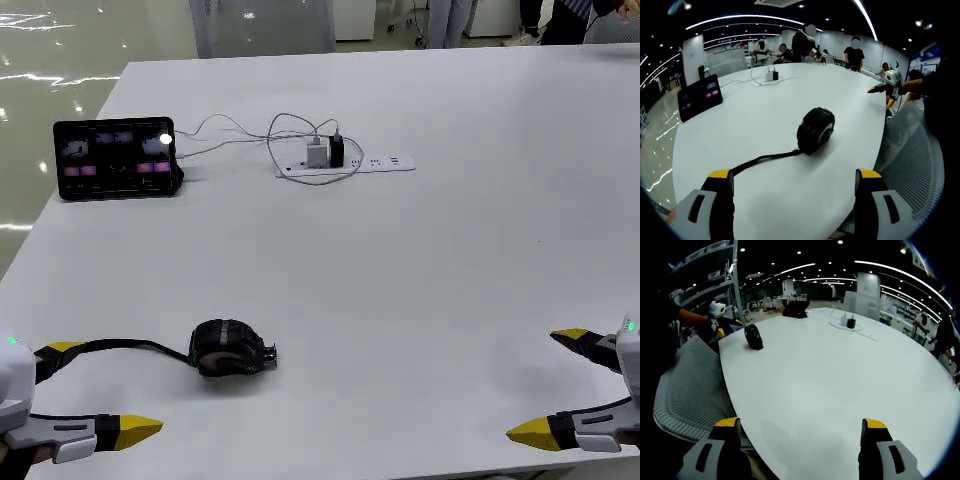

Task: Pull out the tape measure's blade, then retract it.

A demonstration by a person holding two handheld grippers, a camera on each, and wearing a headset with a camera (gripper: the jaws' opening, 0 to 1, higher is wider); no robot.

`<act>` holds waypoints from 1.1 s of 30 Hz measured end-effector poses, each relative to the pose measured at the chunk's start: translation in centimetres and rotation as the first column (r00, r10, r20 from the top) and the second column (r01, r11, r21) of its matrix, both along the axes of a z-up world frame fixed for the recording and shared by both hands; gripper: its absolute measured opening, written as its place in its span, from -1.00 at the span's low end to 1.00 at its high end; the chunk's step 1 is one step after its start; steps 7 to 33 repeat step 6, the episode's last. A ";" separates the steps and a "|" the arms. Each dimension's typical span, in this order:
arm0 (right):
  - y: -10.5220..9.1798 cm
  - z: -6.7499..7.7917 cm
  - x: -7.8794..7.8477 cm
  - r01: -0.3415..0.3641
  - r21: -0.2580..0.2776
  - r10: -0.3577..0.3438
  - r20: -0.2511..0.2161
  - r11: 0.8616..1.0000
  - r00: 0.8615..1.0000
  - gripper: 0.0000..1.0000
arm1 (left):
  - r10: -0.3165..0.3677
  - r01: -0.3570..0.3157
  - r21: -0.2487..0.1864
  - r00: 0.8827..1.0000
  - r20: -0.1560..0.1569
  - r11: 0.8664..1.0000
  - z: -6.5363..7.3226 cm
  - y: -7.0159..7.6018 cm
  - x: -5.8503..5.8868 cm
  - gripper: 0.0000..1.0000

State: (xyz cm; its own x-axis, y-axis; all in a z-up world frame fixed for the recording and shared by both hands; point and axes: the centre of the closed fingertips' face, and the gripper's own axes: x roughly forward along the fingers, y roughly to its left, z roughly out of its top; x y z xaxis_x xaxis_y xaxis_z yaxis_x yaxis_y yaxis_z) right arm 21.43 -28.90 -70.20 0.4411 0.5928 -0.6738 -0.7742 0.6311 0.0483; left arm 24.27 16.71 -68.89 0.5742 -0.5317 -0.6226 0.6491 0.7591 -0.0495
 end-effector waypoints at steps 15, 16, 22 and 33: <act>0.0 0.2 0.2 -0.002 0.000 0.002 0.002 1.000 1.000 0.98 | -0.003 0.004 0.005 1.000 -0.004 1.000 -0.2 0.0 0.1 0.98; 0.0 0.2 0.2 -0.002 0.000 0.002 0.002 1.000 1.000 0.98 | -0.003 0.004 0.005 1.000 -0.004 1.000 -0.2 0.0 0.1 0.98; 0.0 0.2 0.2 -0.002 0.000 0.002 0.002 1.000 1.000 0.98 | -0.003 0.004 0.005 1.000 -0.004 1.000 -0.2 0.0 0.1 0.98; 0.0 0.2 0.2 -0.002 0.000 0.002 0.002 1.000 1.000 0.98 | -0.003 0.004 0.005 1.000 -0.004 1.000 -0.2 0.0 0.1 0.98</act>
